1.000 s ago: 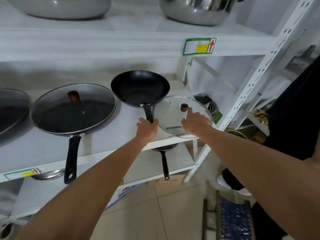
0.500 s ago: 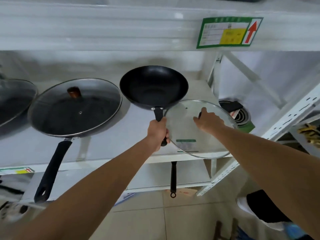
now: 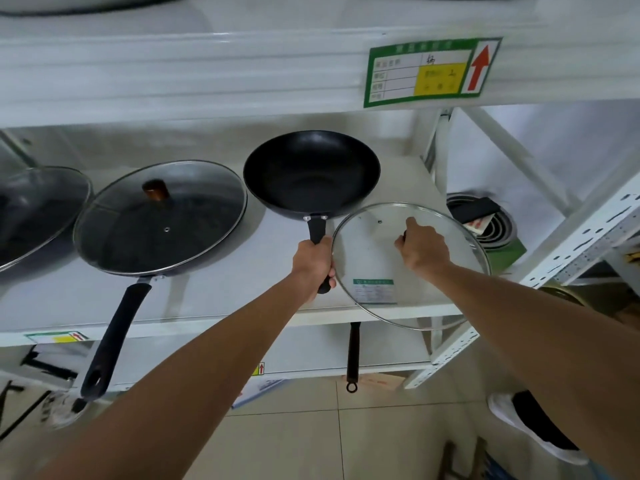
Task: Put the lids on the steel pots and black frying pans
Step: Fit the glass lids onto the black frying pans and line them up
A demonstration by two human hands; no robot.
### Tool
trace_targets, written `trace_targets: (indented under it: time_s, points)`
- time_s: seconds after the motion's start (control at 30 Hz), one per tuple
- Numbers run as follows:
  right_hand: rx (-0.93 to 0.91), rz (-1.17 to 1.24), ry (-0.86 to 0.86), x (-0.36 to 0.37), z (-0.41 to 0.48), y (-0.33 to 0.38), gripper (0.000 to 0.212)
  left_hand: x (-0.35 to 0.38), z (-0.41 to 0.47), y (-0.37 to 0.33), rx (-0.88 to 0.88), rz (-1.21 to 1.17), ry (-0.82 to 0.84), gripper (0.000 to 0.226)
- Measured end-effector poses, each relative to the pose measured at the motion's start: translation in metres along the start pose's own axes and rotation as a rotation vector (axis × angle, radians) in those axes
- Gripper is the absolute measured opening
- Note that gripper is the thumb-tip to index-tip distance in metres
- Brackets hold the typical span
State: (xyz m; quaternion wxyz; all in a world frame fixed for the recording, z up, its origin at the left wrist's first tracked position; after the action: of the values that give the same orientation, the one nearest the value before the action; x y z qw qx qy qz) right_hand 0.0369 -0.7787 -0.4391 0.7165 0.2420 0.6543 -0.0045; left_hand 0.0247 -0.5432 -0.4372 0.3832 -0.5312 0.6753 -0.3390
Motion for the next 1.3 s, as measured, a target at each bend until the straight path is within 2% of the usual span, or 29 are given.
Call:
trace_targets:
  time_s: [0.5,0.77,1.1,1.2,1.3]
  points:
    - [-0.019,0.051,-0.018,-0.040,-0.078,0.004,0.020,-0.030,-0.006,-0.002,-0.008,0.090,-0.030,0.030]
    - [-0.013,0.059,-0.119,-0.093,-0.107,0.011,0.021,-0.029,-0.014,0.002,0.000,0.089,-0.007,0.028]
    - [0.027,0.094,-0.197,-0.157,-0.104,0.045,0.030,-0.007,-0.050,0.028,-0.028,0.072,0.001,0.043]
    - [0.008,0.069,-0.203,-0.160,-0.093,0.068,0.037,0.006,-0.066,0.039,-0.035,0.069,0.005,0.042]
    - [-0.016,0.082,-0.205,-0.151,-0.075,0.089,0.034,0.022,-0.086,0.048,-0.063,0.042,0.053,0.037]
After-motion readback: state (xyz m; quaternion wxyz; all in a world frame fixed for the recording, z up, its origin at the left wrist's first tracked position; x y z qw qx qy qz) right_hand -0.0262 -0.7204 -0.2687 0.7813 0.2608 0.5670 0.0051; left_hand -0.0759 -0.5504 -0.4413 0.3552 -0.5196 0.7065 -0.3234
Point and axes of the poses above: each hand's wrist, its own z-axis towards the middle knuckle, its own x-axis out of the palm, y = z × x, the point moved 6 cm from there along z, towards the middle knuckle, and after that the axes turned 4 degrees about z, right-handed, at the moved point
